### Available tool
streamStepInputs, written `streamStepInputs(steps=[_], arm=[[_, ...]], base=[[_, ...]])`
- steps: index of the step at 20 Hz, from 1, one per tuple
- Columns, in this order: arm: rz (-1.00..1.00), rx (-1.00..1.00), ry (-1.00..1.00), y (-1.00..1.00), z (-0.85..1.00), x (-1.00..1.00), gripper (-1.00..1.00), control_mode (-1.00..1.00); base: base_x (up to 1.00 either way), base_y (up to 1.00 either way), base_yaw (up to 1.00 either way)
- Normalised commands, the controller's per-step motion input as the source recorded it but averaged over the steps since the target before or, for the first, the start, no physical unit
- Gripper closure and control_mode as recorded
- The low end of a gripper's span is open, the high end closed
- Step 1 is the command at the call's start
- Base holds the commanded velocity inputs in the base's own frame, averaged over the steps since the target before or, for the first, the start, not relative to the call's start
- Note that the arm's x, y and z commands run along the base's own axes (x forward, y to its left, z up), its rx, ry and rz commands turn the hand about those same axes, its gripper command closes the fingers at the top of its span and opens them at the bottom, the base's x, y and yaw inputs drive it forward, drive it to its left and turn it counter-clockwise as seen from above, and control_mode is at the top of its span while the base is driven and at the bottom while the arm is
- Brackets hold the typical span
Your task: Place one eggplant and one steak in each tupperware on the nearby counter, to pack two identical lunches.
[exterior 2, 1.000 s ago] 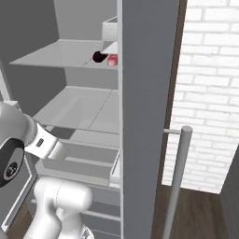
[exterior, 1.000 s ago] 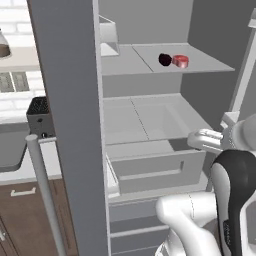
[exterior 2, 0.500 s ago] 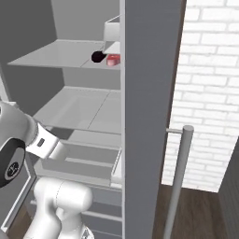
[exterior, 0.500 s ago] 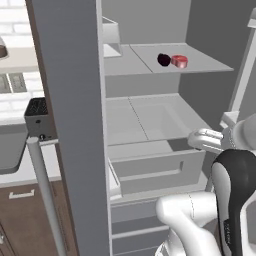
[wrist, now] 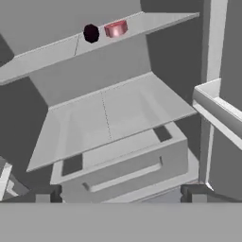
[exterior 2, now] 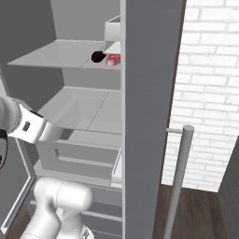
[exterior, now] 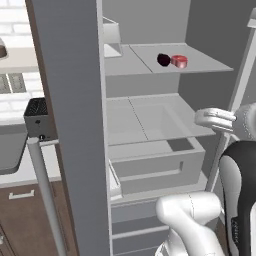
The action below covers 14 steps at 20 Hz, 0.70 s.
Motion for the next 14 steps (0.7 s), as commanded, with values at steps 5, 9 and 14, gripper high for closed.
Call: streamStepInputs(steps=[5, 9, 14], arm=[[0.00, -0.15, -0.19, -0.02, 1.00, -0.27, -1.00, -1.00], [0.00, -0.12, 0.07, -0.14, 1.00, 0.03, -1.00, -1.00], [0.01, -0.05, 0.25, -0.36, 0.76, 0.06, -1.00, -1.00]], base=[[0.00, 0.00, 0.00], [0.00, 0.00, 0.00], [0.00, 0.00, 0.00]])
